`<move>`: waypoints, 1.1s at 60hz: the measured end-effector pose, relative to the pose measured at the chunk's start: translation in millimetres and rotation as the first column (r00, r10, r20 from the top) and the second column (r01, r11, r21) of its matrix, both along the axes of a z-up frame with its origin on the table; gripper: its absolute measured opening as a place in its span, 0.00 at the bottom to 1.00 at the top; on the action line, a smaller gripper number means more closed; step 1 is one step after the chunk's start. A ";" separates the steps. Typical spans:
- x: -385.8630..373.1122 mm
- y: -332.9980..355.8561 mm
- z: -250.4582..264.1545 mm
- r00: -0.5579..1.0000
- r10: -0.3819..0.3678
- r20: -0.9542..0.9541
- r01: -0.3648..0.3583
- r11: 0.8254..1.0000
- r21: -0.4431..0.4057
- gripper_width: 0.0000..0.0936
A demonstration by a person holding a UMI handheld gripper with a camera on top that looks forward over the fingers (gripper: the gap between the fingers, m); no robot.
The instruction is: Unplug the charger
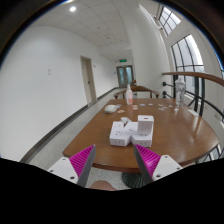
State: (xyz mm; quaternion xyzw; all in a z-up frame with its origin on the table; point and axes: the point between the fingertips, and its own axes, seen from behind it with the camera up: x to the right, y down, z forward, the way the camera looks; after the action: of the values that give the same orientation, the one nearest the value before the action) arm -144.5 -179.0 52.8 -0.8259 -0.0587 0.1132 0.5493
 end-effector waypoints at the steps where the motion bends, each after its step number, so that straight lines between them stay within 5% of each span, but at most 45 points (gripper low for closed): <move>1: 1.5 0.1 -0.9 1.000 -0.005 0.002 0.005 1.000 -0.003 0.84; 33: 101.0 106.1 -12.8 0.977 -0.173 0.126 0.170 0.985 0.030 0.81; 37: 95.0 126.1 -13.9 0.981 -0.150 0.123 0.146 0.988 0.046 0.74; 41: 77.4 131.2 -15.0 0.989 -0.106 0.105 0.102 0.994 0.049 0.40; 50: 79.1 140.3 -12.3 0.982 -0.131 0.134 0.115 0.986 0.117 0.25; 60: 77.7 138.3 0.6 0.986 -0.127 0.112 0.107 0.980 0.166 0.20; 66: 95.8 127.0 90.7 0.983 -0.172 0.057 0.144 0.935 0.325 0.19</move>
State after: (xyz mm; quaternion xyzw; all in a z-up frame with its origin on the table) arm -48.7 -52.0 143.5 -0.7320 -0.0328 0.0225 0.6801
